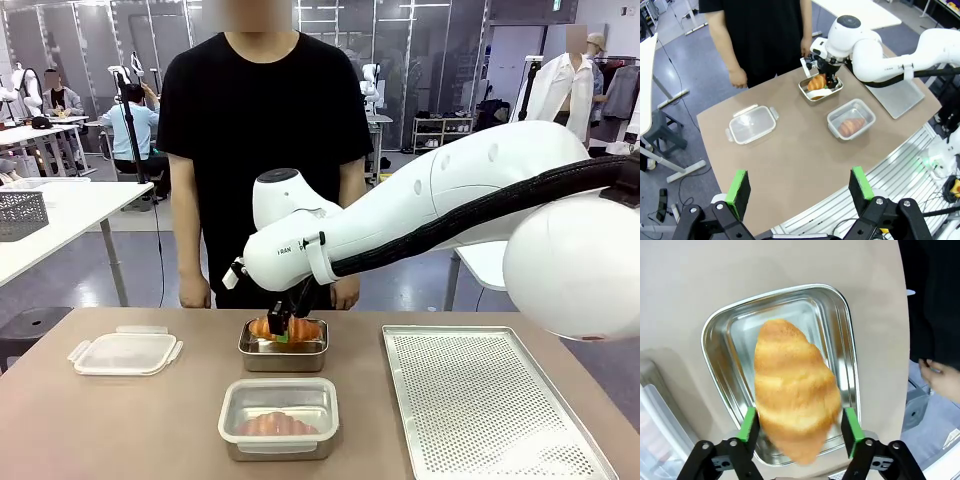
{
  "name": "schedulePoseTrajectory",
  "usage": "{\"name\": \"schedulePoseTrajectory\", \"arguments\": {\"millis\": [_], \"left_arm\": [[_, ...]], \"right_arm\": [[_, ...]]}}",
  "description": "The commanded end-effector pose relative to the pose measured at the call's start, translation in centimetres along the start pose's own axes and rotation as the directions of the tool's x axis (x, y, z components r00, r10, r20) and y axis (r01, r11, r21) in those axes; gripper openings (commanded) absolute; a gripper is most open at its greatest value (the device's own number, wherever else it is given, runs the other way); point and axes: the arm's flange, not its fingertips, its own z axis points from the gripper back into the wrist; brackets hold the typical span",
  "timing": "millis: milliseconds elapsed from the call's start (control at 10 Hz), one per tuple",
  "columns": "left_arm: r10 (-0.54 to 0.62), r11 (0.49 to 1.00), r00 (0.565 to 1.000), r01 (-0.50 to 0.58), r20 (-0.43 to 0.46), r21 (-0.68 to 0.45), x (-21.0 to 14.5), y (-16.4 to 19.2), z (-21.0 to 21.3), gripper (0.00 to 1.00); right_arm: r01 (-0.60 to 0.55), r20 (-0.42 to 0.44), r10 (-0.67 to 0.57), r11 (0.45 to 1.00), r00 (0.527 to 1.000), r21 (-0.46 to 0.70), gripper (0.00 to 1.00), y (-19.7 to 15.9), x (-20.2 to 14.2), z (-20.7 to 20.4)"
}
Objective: Place the bread into the airtight container.
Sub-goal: Pick up a Butter Roll and place it into an empty Airtight Container.
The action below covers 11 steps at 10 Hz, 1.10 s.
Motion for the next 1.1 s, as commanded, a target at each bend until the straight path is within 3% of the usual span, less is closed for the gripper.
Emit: {"name": "schedulePoseTrajectory", "arguments": {"millis": [0, 200, 300, 400, 1000], "left_arm": [[-0.006, 1.0, 1.0, 0.006, 0.004, 0.0, 0.15, -0.21, 0.3, 1.0], [-0.006, 1.0, 1.0, 0.006, 0.004, 0.0, 0.15, -0.21, 0.3, 1.0], [-0.006, 1.0, 1.0, 0.006, 0.004, 0.0, 0.15, -0.21, 0.3, 1.0], [-0.006, 1.0, 1.0, 0.006, 0.004, 0.0, 0.15, -0.21, 0.3, 1.0], [-0.006, 1.0, 1.0, 0.006, 0.004, 0.0, 0.15, -0.21, 0.3, 1.0]], "right_arm": [[0.015, -0.025, -0.016, 1.0, 1.0, -0.022, 0.95, 0.19, -0.13, 0.51], [0.017, -0.02, -0.018, 1.0, 1.0, -0.016, 1.0, 0.31, -0.24, 0.76], [-0.026, -0.045, 0.021, 0.994, 0.999, -0.102, 1.0, 0.75, -0.66, 0.65], [0.0, 0.0, 0.0, 1.0, 1.0, -0.001, 1.0, -0.01, 0.02, 0.2], [0.0, 0.0, 0.0, 1.0, 1.0, -0.001, 1.0, -0.01, 0.02, 0.2]]}}
